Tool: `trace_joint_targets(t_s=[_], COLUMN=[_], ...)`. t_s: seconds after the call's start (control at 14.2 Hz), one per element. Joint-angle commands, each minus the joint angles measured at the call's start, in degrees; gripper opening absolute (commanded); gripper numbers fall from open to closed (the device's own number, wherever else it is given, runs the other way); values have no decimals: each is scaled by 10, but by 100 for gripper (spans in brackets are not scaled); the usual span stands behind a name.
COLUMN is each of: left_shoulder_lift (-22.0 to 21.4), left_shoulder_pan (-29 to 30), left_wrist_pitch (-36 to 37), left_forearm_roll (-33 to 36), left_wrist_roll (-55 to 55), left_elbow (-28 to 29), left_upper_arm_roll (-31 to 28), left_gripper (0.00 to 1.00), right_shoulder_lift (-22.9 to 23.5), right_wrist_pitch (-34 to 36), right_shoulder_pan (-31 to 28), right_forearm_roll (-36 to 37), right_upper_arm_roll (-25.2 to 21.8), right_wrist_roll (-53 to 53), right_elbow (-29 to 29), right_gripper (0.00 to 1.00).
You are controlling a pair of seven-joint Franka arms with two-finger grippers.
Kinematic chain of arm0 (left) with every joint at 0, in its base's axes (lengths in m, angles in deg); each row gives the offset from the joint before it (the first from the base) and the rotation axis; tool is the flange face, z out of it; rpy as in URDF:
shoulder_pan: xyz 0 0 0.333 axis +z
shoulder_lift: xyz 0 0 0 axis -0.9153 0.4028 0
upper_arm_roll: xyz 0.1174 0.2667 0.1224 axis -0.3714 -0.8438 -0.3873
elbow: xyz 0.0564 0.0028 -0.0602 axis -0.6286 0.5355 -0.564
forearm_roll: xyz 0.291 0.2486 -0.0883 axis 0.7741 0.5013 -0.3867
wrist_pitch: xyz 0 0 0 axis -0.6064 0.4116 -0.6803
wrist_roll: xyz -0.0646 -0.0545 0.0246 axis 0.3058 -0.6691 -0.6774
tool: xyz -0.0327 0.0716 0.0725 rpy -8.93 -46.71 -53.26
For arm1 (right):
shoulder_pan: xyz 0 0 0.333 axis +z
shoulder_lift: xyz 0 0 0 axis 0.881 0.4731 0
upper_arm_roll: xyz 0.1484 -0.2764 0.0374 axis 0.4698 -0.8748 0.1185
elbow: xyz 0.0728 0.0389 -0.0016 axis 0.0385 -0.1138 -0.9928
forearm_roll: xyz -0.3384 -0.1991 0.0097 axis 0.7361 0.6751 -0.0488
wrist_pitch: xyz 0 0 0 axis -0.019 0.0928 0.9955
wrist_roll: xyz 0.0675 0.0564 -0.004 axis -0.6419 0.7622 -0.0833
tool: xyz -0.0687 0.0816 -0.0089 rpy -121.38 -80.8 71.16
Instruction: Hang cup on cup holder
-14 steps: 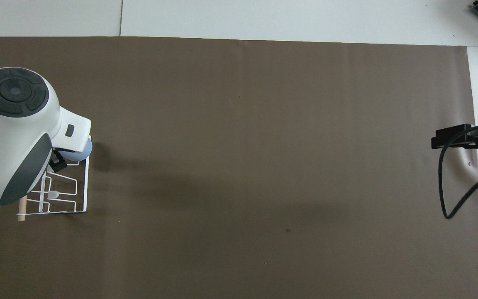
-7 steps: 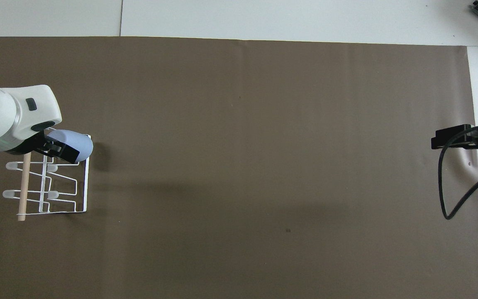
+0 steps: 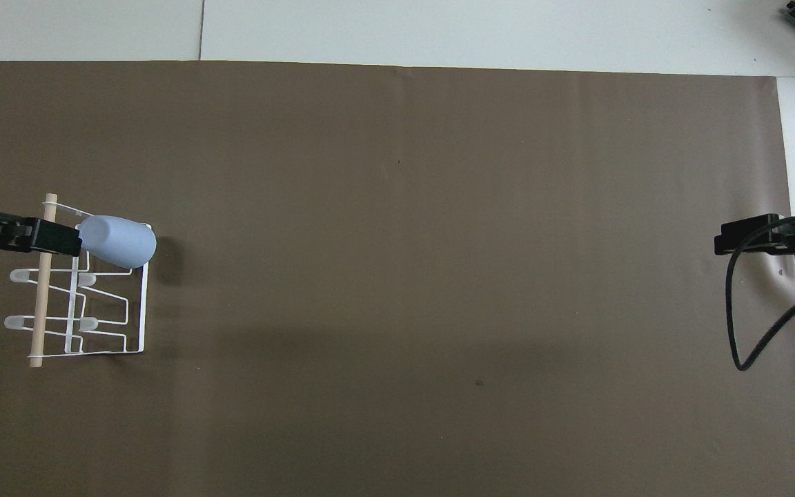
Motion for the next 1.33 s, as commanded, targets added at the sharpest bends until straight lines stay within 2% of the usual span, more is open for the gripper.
trace_joint_targets(t_s=[0.0, 1.26], left_shoulder_lift=[35, 25], left_shoulder_pan=[5, 16], left_wrist_pitch=[46, 44], left_forearm_roll=[-9, -6], left_wrist_roll=[6, 0], left_elbow=[-60, -38], left_upper_arm_roll=[6, 4], left_gripper=[100, 100], right_shoulder_lift=[-15, -16], right_wrist_pitch=[-3, -4], right_shoulder_pan=[0, 0], right_forearm_roll=[6, 6], right_upper_arm_roll=[2, 2], right_wrist_roll=[7, 7], right_elbow=[-17, -21], right_gripper=[100, 100])
